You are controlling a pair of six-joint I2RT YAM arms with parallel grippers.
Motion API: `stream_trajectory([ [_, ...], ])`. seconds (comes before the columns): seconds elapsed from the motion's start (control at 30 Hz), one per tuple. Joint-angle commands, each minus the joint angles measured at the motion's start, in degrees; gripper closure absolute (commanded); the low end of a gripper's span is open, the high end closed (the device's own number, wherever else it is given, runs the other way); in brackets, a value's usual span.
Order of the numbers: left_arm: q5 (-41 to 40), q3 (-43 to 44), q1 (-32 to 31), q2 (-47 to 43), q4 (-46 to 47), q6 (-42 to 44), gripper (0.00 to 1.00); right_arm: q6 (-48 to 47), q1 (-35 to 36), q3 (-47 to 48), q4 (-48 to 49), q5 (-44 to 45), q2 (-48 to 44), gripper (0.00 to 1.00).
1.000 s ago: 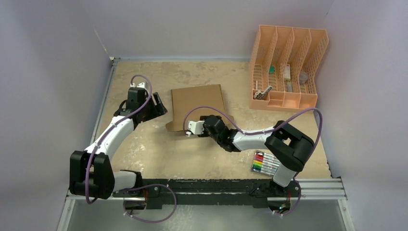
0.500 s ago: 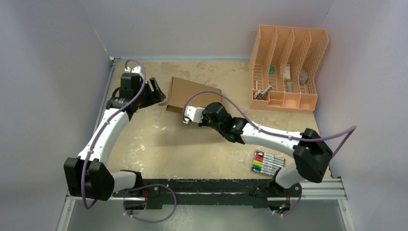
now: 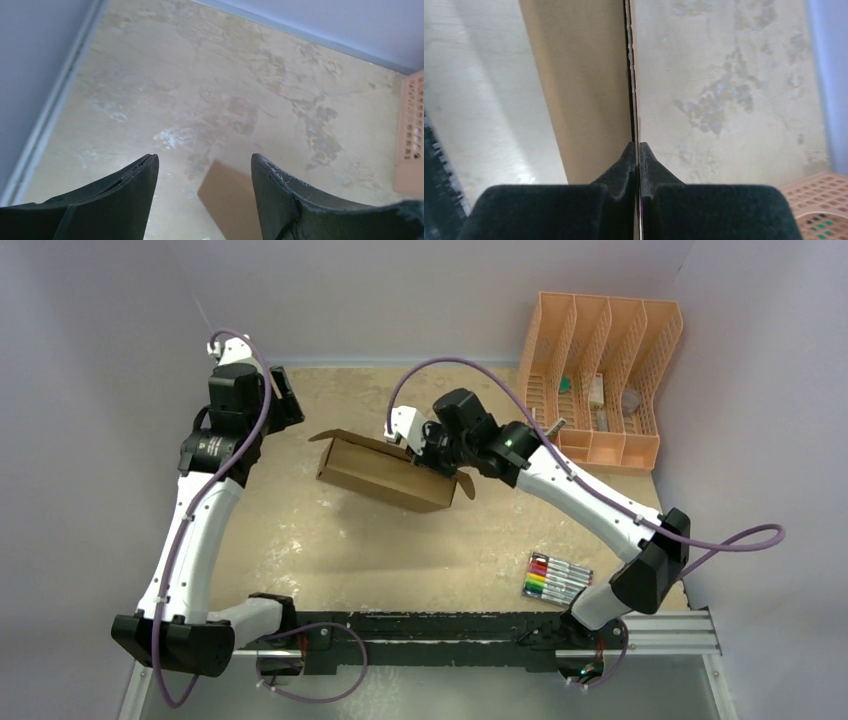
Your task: Fold the paper box
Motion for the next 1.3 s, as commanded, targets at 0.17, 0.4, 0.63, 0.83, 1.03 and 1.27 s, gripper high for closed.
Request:
stream_trajectory([
  [0.17,-4.0,2.2,0.5,-0.5,-0.8,3.4,0.32,4.0,-5.6,13.3,-20.4,-17.8,7.2,1.00],
  [0.4,5.3,1.1,0.5,-0.2,-1.4,7.8,0.32,2.8,-6.2,15.9,-23.1,-12.7,11.5,0.99],
  [0.63,9.6,4.8,0.5,1.3,-3.1,11.7,0.32,3.0,-6.2,20.9,-24.5,-6.9,14.9,0.81],
  [0.83,12.4,5.5,0.5,1.8,-3.4,13.6,0.31,2.8,-6.0,25.1,-24.1,-3.2,17.7,0.65],
  [1.03,12.6,4.8,0.1,2.1,-4.2,16.7,0.30,4.9,-6.1,28.2,-24.6,-1.3,17.5,0.45],
  [1.27,15.6,5.6,-0.4,4.0,-6.1,20.8,0.29,12.8,-6.1,26.4,-25.0,0.6,12.2,0.23],
])
